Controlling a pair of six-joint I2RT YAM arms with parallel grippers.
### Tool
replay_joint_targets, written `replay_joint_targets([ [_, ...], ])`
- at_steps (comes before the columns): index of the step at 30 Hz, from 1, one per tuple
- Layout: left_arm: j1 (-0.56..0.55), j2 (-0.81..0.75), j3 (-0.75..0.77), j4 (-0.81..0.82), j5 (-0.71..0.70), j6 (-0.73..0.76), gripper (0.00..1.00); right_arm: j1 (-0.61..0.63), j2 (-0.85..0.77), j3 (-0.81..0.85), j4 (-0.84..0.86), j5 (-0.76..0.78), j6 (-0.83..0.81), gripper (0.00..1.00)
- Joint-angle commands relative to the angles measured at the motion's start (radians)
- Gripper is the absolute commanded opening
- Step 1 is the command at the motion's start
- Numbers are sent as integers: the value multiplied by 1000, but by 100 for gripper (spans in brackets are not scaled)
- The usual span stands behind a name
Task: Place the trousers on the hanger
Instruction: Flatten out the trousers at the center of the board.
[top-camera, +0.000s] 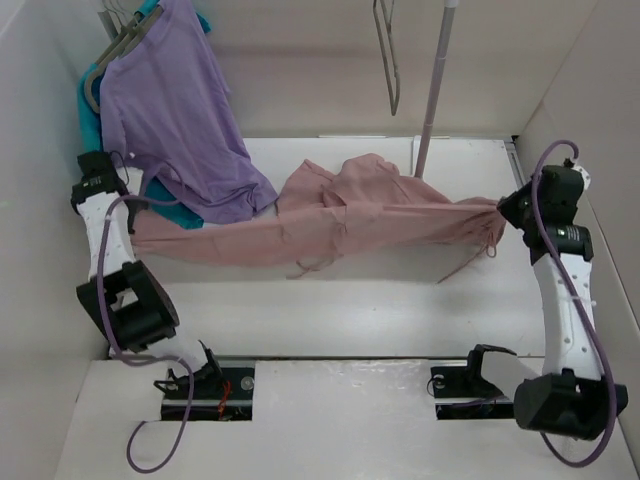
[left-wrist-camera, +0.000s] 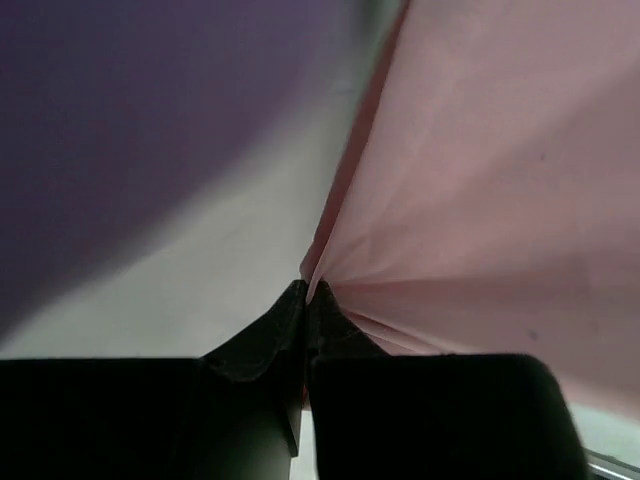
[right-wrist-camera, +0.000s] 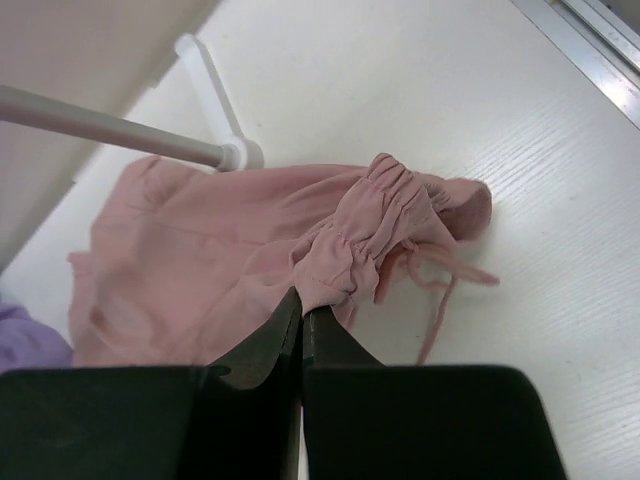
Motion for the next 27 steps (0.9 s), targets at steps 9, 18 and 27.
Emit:
replay_joint_targets([
  [9, 20, -143, -193, -89, -218, 132, 0, -22, -298, -234, -70, 78, 198, 0],
  [18, 29, -109, -367, -49, -297, 143, 45, -22, -593, -413, -254, 280, 492, 48],
  [27, -40, -105, -120, -230, -1, 143, 72, -22, -518, -287, -235, 383, 437, 99],
])
